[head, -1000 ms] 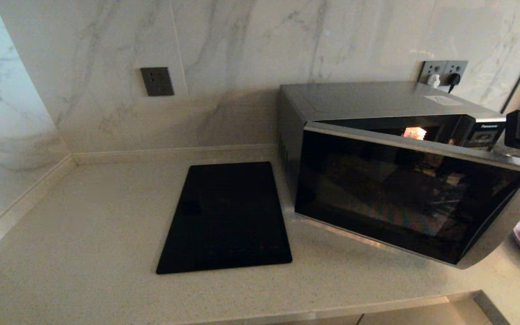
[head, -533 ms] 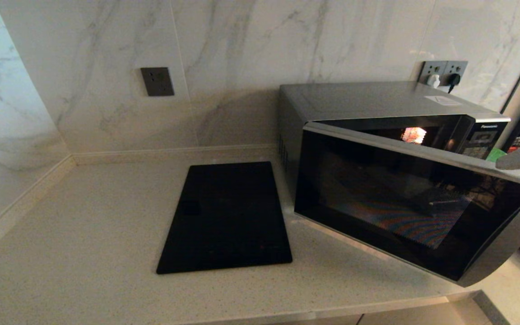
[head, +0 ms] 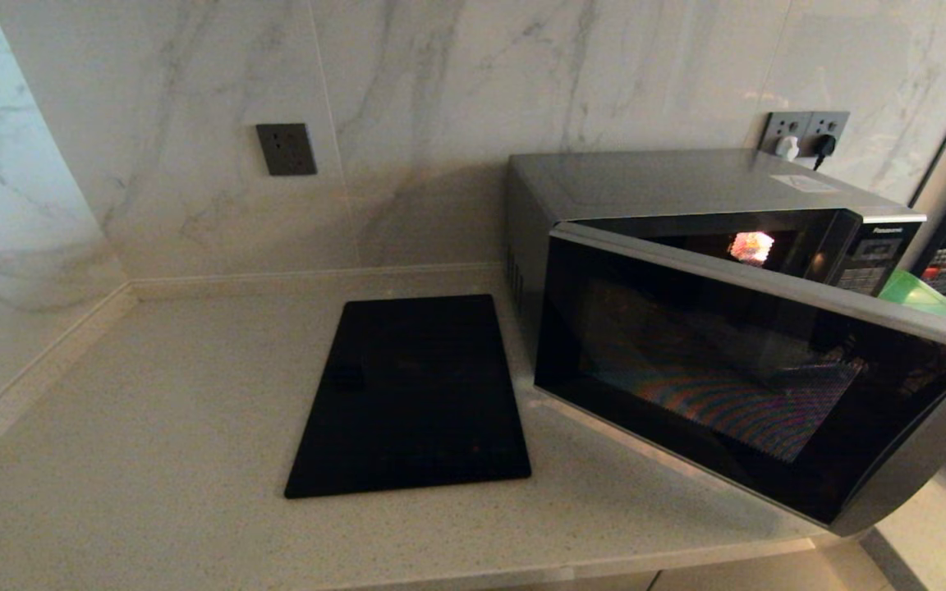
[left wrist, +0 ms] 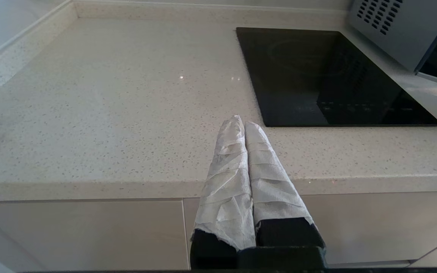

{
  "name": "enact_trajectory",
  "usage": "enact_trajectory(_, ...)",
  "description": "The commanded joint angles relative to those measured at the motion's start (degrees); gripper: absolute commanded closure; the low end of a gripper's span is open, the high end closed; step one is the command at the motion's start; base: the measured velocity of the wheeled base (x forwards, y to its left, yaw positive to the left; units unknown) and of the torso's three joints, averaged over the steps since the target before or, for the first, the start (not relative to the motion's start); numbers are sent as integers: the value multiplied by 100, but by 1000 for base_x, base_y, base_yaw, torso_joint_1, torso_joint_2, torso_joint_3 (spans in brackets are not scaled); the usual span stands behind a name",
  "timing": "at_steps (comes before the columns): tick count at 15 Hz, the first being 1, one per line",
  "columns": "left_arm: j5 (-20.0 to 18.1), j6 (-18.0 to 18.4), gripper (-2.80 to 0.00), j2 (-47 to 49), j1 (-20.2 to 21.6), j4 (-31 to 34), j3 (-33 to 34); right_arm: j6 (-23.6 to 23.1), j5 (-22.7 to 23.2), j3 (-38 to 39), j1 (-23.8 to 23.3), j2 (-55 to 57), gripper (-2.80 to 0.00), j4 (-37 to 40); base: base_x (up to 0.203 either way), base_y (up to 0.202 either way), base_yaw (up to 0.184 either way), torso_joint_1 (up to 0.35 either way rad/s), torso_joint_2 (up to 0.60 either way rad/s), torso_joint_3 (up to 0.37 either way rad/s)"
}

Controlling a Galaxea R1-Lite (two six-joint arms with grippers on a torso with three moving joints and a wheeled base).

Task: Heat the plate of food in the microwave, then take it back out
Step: Open the microwave oven

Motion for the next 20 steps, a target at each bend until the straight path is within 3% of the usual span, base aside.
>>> enact_trajectory(1, 3, -6, 0, 9, 1, -2, 0, 1, -961, 58, 20, 119, 0, -283, 0, 0, 0, 0, 0, 0)
enact_trajectory(3, 3, -6, 0, 9, 1, -2, 0, -46, -1667, 382, 20, 439, 0, -1114, 0, 0, 0, 0, 0, 0)
enact_trajectory(5, 3, -6, 0, 9, 1, -2, 0, -16, -2115, 486, 18, 732, 0, -1356, 0, 0, 0, 0, 0, 0)
enact_trajectory(20, 3, -6, 0, 9, 1, -2, 0, 19, -2144, 432, -272, 1363, 0, -1739, 0, 0, 0, 0, 0, 0)
